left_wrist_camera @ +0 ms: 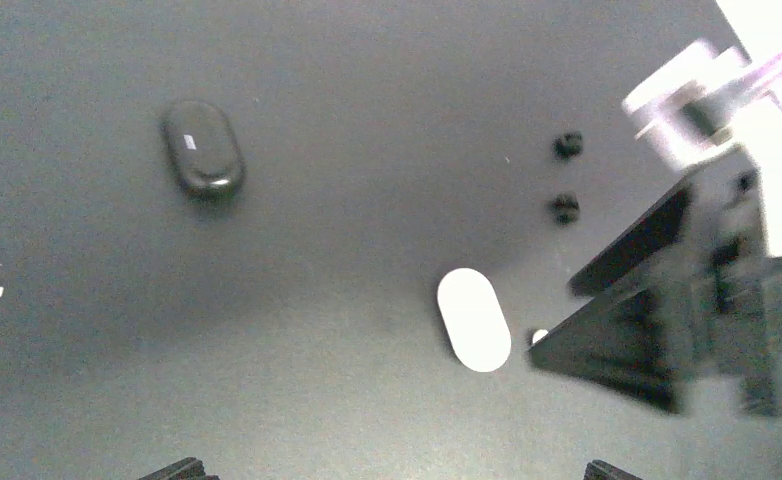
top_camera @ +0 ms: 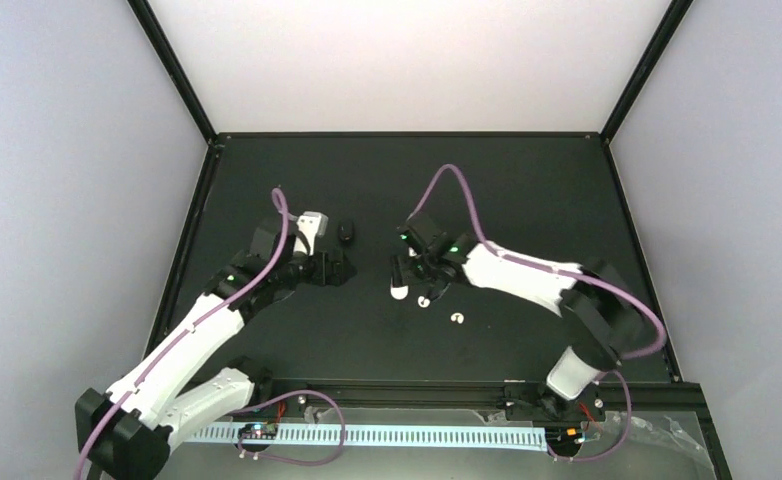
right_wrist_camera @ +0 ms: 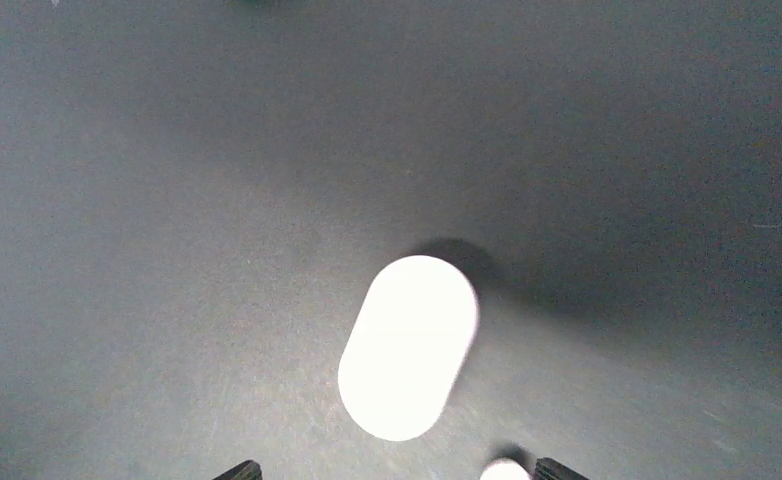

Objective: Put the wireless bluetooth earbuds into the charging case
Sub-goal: Move the charging case to the center of the board, then pick up the charging case at the center of the board.

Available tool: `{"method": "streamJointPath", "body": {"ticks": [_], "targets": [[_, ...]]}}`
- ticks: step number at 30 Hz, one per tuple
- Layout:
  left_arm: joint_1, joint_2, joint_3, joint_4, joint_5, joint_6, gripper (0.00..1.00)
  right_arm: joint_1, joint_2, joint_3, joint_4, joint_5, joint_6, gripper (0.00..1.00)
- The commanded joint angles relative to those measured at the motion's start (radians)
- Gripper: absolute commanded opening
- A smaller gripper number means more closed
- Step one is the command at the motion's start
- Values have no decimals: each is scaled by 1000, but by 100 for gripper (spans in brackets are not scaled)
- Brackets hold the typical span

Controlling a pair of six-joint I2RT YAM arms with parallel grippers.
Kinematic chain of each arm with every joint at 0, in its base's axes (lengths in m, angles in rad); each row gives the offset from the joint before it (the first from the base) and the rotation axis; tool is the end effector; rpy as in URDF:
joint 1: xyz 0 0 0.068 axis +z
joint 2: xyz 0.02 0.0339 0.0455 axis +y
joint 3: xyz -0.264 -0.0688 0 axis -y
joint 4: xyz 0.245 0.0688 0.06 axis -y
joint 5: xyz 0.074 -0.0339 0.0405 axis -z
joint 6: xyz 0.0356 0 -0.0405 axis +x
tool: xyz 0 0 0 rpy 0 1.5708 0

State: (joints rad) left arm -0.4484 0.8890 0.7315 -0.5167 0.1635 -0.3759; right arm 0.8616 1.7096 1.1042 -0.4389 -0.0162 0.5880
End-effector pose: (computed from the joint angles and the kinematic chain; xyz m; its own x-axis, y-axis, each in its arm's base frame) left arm 0.1689 -0.0877 0.2712 -0.7224 -0.0544 -0.6894 0.2979 0.8751 -0.3813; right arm 0.2257 0.2639 0.1901 -0.8923 -0.1882 -0.4103 -0.3234 0.9006 0.2904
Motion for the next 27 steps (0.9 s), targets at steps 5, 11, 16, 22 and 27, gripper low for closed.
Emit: {"method": "streamJointPath", "body": {"ticks": [5, 11, 16, 22, 27], "targets": [[-157, 207, 182, -45, -25, 191, 99, -39, -422, -216, -62, 185, -56, 77], [-212, 453, 315, -150, -21, 331, 97, -44, -607, -352, -58, 186, -43, 77], [-232, 595, 403, -186, 32, 386, 99, -44, -772, -432, -53, 190, -53, 78], [-252, 746, 444, -145, 60, 243, 99, -46, -813, -433, -76, 185, -55, 79], [-253, 809, 385, -57, 122, 157, 98, -46, -835, -401, -91, 170, -55, 79]]}}
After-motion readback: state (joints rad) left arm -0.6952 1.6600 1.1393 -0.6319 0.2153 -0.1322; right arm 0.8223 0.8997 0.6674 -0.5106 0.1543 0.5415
